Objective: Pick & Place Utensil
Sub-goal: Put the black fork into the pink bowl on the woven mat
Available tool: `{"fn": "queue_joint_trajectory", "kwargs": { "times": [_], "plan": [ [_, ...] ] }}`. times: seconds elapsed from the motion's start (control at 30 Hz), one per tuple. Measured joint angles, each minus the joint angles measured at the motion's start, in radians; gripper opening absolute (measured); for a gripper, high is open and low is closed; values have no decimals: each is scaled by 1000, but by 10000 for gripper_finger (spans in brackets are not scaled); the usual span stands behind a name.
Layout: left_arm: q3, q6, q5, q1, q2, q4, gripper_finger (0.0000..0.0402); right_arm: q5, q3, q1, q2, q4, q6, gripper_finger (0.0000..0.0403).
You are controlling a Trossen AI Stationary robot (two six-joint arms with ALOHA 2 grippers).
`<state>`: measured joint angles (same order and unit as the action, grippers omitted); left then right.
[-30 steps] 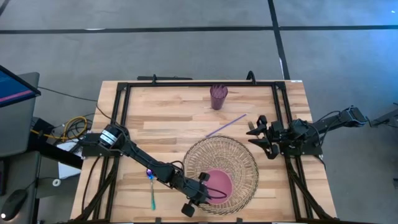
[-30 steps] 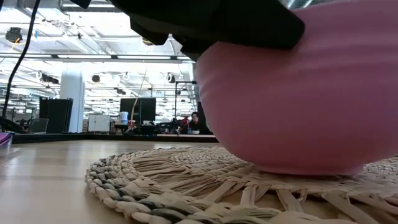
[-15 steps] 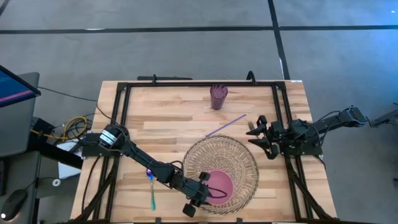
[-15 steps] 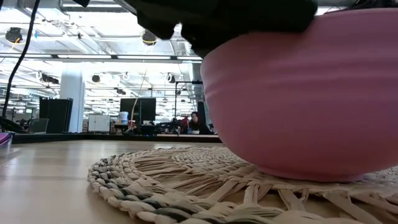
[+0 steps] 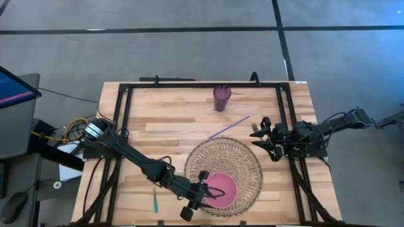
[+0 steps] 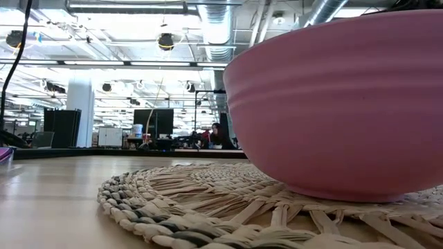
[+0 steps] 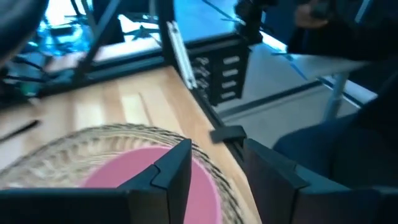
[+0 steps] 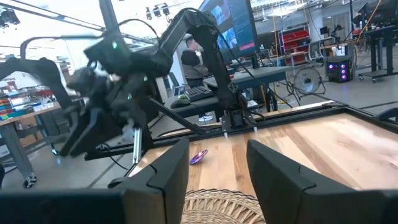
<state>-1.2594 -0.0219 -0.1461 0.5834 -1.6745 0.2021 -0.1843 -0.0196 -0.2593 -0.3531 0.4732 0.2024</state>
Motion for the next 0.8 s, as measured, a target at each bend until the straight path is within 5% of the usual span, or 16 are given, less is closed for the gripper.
{"fn": "queue_joint_trajectory", "kwargs": {
  "times": [0.33, 0.8],
  "plan": [
    [6, 0, -222, -1, 106, -222, 133, 0, 0, 0, 0, -2, 0, 154],
    [262, 82, -409, -7, 215, -224, 131, 0, 0, 0, 0, -2, 0, 154]
  ]
}}
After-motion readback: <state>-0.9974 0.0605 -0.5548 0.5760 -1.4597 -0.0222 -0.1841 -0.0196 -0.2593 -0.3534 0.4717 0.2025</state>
